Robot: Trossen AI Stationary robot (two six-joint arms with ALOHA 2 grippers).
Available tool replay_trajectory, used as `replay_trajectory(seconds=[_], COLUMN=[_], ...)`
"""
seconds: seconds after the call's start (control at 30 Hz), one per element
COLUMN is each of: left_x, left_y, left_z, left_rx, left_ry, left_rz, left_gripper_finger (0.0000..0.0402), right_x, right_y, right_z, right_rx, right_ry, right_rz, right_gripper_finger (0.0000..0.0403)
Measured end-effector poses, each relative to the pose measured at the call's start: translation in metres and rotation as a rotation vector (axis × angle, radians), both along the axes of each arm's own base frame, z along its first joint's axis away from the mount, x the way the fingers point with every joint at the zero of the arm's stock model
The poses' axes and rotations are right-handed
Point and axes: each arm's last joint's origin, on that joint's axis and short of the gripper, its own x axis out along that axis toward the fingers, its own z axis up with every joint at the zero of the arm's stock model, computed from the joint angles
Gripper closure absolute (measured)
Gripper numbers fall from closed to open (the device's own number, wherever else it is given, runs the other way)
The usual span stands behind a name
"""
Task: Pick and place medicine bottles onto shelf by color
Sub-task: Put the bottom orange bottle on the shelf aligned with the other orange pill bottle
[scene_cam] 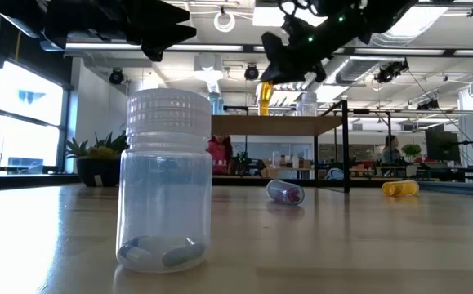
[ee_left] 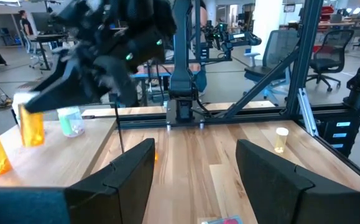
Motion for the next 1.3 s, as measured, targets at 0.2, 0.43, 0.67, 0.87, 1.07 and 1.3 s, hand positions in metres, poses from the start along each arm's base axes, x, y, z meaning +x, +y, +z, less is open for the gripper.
replay_trajectory(seconds=[0.2,0.43,0.67,0.87,1.07,1.3], left_x=[0.0,0.0,0.0,0.0,0.0,0.0], left_y=[0.0,0.0,0.0,0.0,0.0,0.0], left_z=[0.0,0.0,0.0,0.0,0.0,0.0], left_rx=[0.0,0.0,0.0,0.0,0.0,0.0], left_ry=[0.001,0.001,0.003,0.003,0.003,0.003], left_rz=[0.0,0.001,0.001,0.002,0.003,0.003], left_gripper_finger=[0.0188,0.0188,0.0188,0.0188,0.0188,0.0188], right_x=[0.014,0.018,0.018,0.018,0.018,0.017], right_y=[-0.013,-0.015,-0.015,-0.015,-0.015,-0.015], right_z=[-0.013,-0.02,-0.02,-0.021,-0.021,-0.021], right_rx=[0.042,0.037,0.039,0.042,0.043,0.036], right_ry=[0.11,0.159,0.165,0.167,0.168,0.177], right_rz=[0.007,0.0,-0.001,-0.002,-0.002,-0.015], right_gripper_finger=[0.031,0.031,0.031,0.031,0.0294,0.0245])
